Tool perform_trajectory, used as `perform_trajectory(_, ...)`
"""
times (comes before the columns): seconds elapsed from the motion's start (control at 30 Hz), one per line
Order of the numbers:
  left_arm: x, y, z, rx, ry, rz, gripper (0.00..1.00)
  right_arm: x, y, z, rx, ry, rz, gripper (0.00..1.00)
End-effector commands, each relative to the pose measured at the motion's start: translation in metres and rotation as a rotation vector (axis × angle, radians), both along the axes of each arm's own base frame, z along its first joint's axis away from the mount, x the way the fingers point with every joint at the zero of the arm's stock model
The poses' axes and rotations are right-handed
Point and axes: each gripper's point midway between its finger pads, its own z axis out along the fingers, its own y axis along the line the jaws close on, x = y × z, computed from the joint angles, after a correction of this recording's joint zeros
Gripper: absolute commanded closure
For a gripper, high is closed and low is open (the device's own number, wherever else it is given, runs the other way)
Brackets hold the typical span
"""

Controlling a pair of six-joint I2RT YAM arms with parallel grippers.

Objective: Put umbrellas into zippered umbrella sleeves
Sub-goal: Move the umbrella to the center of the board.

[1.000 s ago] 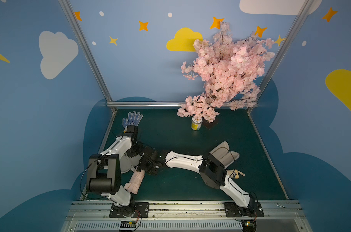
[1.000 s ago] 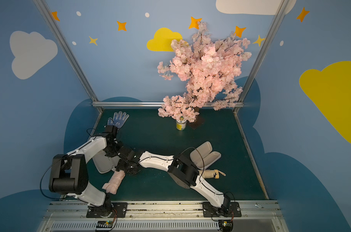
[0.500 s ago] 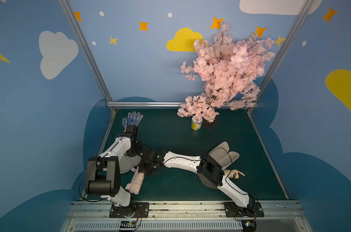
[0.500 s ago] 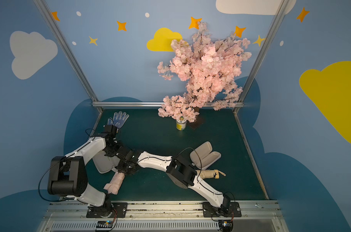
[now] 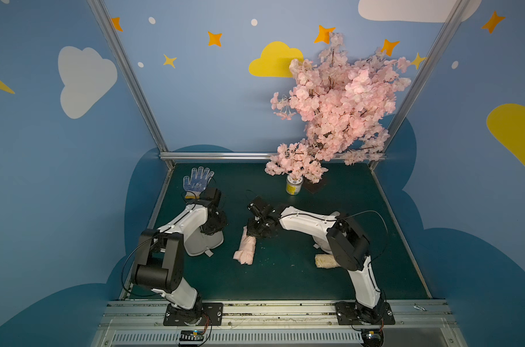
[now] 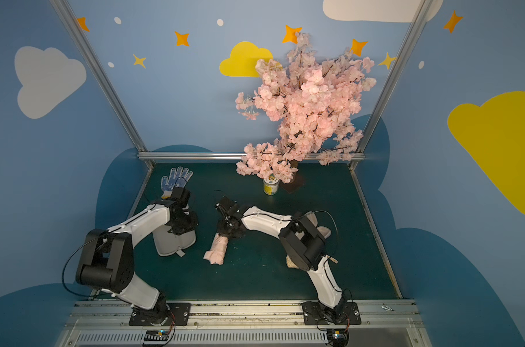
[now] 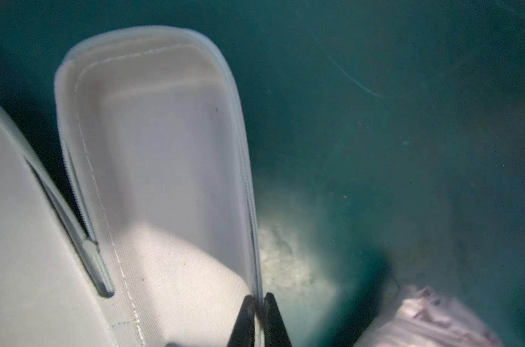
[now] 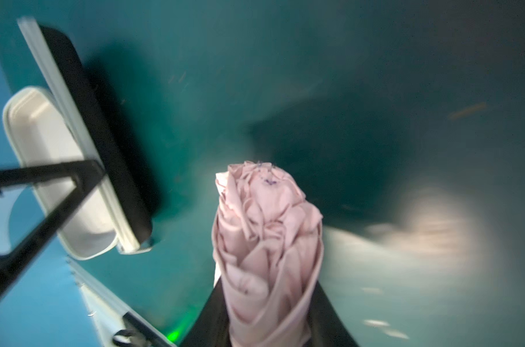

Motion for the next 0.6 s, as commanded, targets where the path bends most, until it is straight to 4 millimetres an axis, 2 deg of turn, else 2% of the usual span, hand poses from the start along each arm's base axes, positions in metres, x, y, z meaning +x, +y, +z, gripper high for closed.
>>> perform_trajectory(0.0, -0.007, -0.047, 0.001, -0.049, 0.025, -0.044, 0.92, 0.003, -0.049, 0.015, -0.071, -0.055, 0.209, 0.82)
perform_trajectory(0.1, -0.015, -0.093, -0.001, -0.107, 0.027, -0.071, 0.92, 0.004, -0.087, 0.022, -0.108, -0.011, 0.289, 0.80)
perform_trajectory(0.2, -0.020, -0.139, 0.000, -0.126, 0.031, -0.103, 0.92, 0.000, -0.120, 0.020, -0.192, -0.006, 0.336, 0.78)
perform_trajectory(0.33, -0.026, -0.176, 0.006, -0.149, 0.050, -0.143, 0.88, 0.003, -0.145, 0.012, -0.315, -0.026, 0.343, 0.76)
perform_trajectory(0.4, -0.027, -0.187, 0.014, -0.186, 0.046, -0.154, 0.79, 0.008, -0.149, 0.010, -0.325, -0.030, 0.324, 0.74)
perform_trajectory(0.43, -0.028, -0.189, 0.020, -0.203, 0.043, -0.163, 0.71, 0.011, -0.149, 0.009, -0.322, -0.029, 0.312, 0.72)
perform_trajectory(0.5, -0.027, -0.184, 0.036, -0.198, 0.013, -0.178, 0.58, 0.013, -0.147, 0.011, -0.308, -0.031, 0.295, 0.66)
perform_trajectory(0.57, -0.027, -0.170, 0.053, -0.193, -0.015, -0.195, 0.44, 0.013, -0.144, 0.016, -0.291, -0.030, 0.285, 0.52)
